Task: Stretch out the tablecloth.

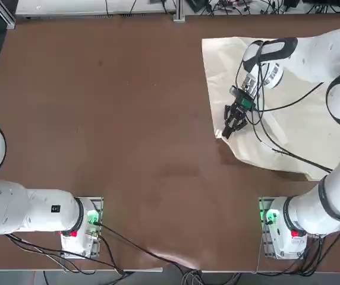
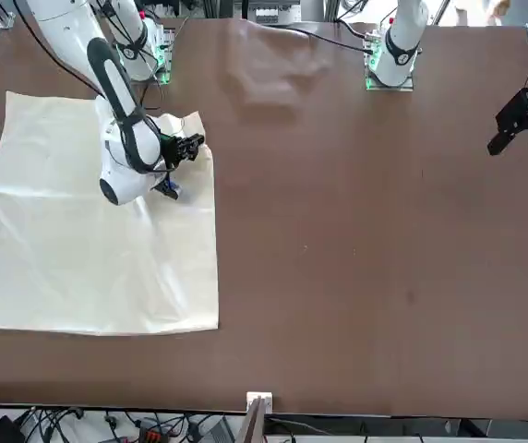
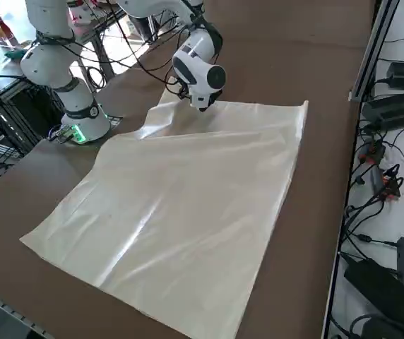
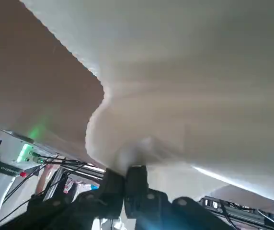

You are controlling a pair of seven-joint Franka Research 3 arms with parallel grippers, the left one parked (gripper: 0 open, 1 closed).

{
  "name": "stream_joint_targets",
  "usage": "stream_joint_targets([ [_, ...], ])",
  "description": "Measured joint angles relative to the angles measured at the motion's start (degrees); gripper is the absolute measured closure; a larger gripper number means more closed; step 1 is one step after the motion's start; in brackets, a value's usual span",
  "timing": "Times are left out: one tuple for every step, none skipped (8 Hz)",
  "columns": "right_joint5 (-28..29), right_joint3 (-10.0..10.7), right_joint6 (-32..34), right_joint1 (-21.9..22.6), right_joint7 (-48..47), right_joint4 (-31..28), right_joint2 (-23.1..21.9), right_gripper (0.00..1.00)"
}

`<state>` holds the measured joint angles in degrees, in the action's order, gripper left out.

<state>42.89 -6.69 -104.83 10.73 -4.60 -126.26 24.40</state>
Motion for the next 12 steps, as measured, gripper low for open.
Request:
stream_joint_targets([
  [1.5,0.0,-0.5,0.8,0.0,-0.3,0.0,0.94],
  [3.3,0.0,-1.3,1.6,0.0,-0.4,0.0,0.94],
  [4.5,0.0,-2.5,2.3,0.0,-0.4,0.1,0.94],
  [5.7,0.0,-3.4,2.9,-0.1,-0.4,0.2,0.94],
  [6.9,0.0,-3.8,3.3,-0.1,-0.4,0.4,0.94],
  [7.8,0.0,-4.0,3.7,-0.1,-0.4,0.5,0.93],
  [8.4,0.0,-4.2,3.9,-0.1,-0.3,0.6,0.93],
  [9.1,0.0,-4.2,4.1,-0.1,-0.2,0.6,0.91],
  [9.6,0.0,-4.2,4.5,-0.1,-0.1,0.6,0.76],
  [9.7,0.0,-4.3,4.7,-0.1,0.0,0.6,0.58],
  [9.8,0.0,-4.3,4.7,-0.1,0.2,0.6,0.38],
  [9.8,0.1,-4.3,4.7,-0.1,0.8,0.6,0.23],
])
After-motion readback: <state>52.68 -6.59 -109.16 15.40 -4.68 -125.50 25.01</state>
